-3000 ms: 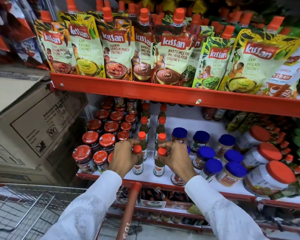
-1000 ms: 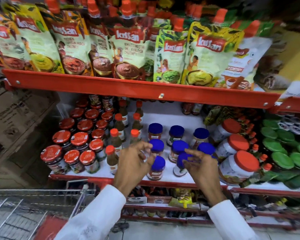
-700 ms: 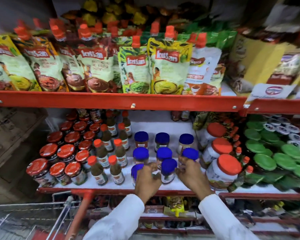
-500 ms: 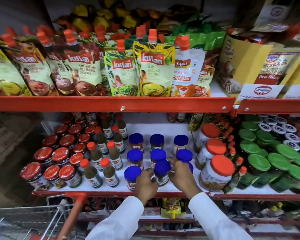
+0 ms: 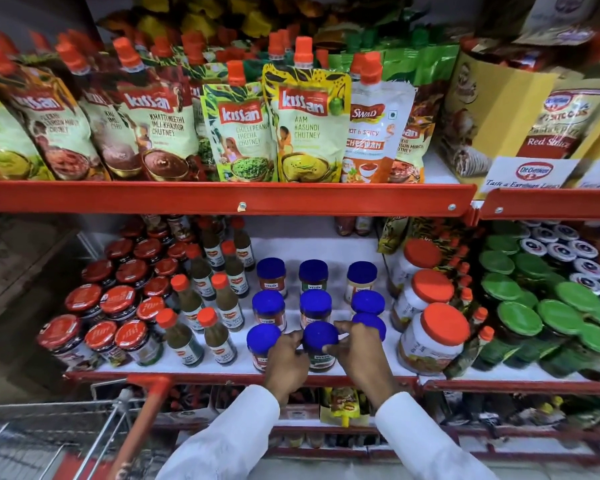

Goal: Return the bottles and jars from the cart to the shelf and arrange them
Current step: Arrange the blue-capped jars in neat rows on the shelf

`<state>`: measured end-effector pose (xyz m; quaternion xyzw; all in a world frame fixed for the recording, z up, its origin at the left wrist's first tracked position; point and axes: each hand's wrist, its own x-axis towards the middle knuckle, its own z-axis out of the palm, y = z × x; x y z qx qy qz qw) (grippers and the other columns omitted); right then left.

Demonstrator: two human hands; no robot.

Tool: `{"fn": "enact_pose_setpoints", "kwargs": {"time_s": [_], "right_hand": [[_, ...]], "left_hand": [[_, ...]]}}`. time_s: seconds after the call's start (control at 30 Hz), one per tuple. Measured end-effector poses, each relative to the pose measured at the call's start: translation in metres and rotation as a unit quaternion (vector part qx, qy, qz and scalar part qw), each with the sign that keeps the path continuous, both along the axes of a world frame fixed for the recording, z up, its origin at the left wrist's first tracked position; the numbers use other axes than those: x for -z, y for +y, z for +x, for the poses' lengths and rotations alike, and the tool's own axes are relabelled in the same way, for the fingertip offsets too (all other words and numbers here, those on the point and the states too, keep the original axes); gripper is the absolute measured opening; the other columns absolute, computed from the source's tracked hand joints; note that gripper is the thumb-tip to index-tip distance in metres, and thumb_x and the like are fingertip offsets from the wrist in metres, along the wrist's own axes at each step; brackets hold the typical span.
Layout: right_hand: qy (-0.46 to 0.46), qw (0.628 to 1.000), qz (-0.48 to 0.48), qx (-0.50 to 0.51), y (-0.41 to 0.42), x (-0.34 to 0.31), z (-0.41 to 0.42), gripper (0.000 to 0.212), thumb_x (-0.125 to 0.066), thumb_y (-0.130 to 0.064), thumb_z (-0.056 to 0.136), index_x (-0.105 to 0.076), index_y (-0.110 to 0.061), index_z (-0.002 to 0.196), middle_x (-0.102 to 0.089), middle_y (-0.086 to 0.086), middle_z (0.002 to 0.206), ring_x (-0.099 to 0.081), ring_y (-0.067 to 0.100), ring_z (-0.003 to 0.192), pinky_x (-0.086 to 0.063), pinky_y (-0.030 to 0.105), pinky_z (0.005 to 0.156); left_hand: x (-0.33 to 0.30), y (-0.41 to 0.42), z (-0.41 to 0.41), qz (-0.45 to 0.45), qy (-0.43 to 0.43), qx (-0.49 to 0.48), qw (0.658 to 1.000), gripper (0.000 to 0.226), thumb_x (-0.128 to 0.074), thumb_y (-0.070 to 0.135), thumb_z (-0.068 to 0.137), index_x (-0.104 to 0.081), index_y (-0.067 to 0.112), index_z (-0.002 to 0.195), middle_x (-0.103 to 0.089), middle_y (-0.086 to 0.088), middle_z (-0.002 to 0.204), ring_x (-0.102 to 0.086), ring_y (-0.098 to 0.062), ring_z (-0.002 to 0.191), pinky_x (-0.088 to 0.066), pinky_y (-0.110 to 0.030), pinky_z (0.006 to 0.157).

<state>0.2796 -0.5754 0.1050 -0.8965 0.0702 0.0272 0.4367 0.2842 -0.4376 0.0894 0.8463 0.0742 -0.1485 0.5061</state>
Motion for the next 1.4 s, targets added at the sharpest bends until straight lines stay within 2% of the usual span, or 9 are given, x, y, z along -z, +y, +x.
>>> {"fn": "enact_pose_setpoints", "kwargs": {"time_s": [0.17, 0.47, 0.6, 0.73, 0.87, 0.93, 1.03, 1.2, 1.4], "right_hand": [[0.004, 0.999, 0.033, 0.025, 0.005, -0.002, -0.007, 0.041, -0.08, -0.012, 0.074, -0.067, -0.009, 0.113, -0.062, -0.004, 0.067, -0.055, -0.002, 0.057, -0.038, 0.008, 0.046], [0.009, 0.998, 0.048, 0.036, 0.009, -0.003, -0.009, 0.044, -0.077, -0.01, 0.077, -0.063, -0.01, 0.12, -0.065, 0.004, 0.074, -0.058, 0.006, 0.062, -0.036, 0.006, 0.052], [0.009, 0.998, 0.041, 0.036, 0.008, 0.0, -0.007, 0.046, -0.077, -0.01, 0.078, -0.062, -0.011, 0.122, -0.064, -0.001, 0.07, -0.057, -0.001, 0.061, -0.037, 0.009, 0.055], [0.002, 0.998, 0.038, 0.043, 0.002, 0.002, -0.007, 0.048, -0.08, -0.014, 0.076, -0.063, -0.01, 0.121, -0.068, 0.0, 0.075, -0.059, 0.001, 0.064, -0.044, 0.015, 0.061], [-0.028, 0.997, 0.016, 0.075, -0.024, 0.004, -0.016, 0.041, -0.084, -0.015, 0.071, -0.07, -0.01, 0.109, -0.074, 0.005, 0.093, -0.066, 0.011, 0.074, -0.055, 0.021, 0.072], [-0.043, 0.994, 0.018, 0.099, -0.043, 0.002, -0.022, 0.034, -0.08, -0.007, 0.073, -0.072, -0.01, 0.106, -0.076, 0.004, 0.096, -0.069, 0.01, 0.076, -0.053, 0.01, 0.075], [-0.063, 0.99, -0.014, 0.129, -0.066, 0.001, -0.028, 0.034, -0.075, -0.005, 0.077, -0.071, -0.011, 0.11, -0.077, 0.002, 0.096, -0.065, -0.007, 0.062, -0.042, -0.002, 0.058], [-0.031, 0.992, 0.008, 0.124, -0.075, 0.011, -0.032, 0.053, -0.071, -0.01, 0.083, -0.054, -0.007, 0.133, -0.066, 0.008, 0.126, -0.069, 0.018, 0.092, -0.049, 0.024, 0.077], [-0.006, 0.993, 0.055, 0.1, -0.077, 0.022, -0.024, 0.044, -0.064, -0.006, 0.087, -0.055, -0.002, 0.131, -0.062, 0.011, 0.131, -0.066, 0.023, 0.104, -0.047, 0.017, 0.079]], "left_hand": [[-0.003, 0.004, 0.002, 0.021, 0.003, 0.018, 1.0, 0.048, -0.046, -0.006, 0.087, -0.059, 0.013, 0.128, -0.069, -0.004, 0.119, -0.064, -0.02, 0.101, -0.046, -0.026, 0.079], [-0.011, 0.005, -0.002, 0.017, 0.006, 0.031, 0.999, 0.043, -0.047, -0.005, 0.088, -0.059, 0.014, 0.125, -0.069, -0.004, 0.113, -0.063, -0.017, 0.094, -0.046, -0.022, 0.069], [-0.014, 0.004, -0.004, 0.013, 0.008, 0.031, 0.999, 0.042, -0.047, -0.004, 0.089, -0.059, 0.013, 0.126, -0.069, -0.006, 0.11, -0.063, -0.015, 0.087, -0.045, -0.02, 0.062], [-0.023, 0.002, -0.007, 0.031, 0.009, 0.023, 0.999, 0.049, -0.046, -0.003, 0.091, -0.051, 0.013, 0.137, -0.066, -0.008, 0.12, -0.063, -0.023, 0.106, -0.05, -0.027, 0.084], [-0.037, 0.0, -0.012, 0.073, -0.056, 0.005, 0.996, 0.055, -0.05, -0.001, 0.091, -0.043, 0.01, 0.144, -0.062, -0.012, 0.13, -0.062, -0.024, 0.11, -0.042, -0.024, 0.084], [-0.043, -0.005, -0.015, 0.091, -0.113, -0.001, 0.989, 0.053, -0.052, 0.0, 0.089, -0.049, 0.013, 0.14, -0.064, -0.009, 0.13, -0.064, -0.02, 0.104, -0.048, -0.025, 0.084], [-0.045, -0.023, -0.011, 0.1, -0.168, 0.018, 0.981, 0.05, -0.053, -0.001, 0.086, -0.057, 0.016, 0.133, -0.063, -0.004, 0.131, -0.063, -0.019, 0.112, -0.048, -0.02, 0.09], [-0.052, -0.064, 0.001, 0.09, -0.126, 0.087, 0.984, 0.052, -0.05, -0.003, 0.089, -0.05, 0.012, 0.138, -0.064, -0.011, 0.129, -0.063, -0.023, 0.114, -0.042, -0.02, 0.086], [-0.047, -0.095, 0.015, 0.118, -0.066, 0.111, 0.984, 0.034, -0.052, -0.007, 0.082, -0.06, 0.008, 0.111, -0.066, -0.012, 0.095, -0.064, -0.027, 0.085, -0.052, -0.036, 0.074]]}}
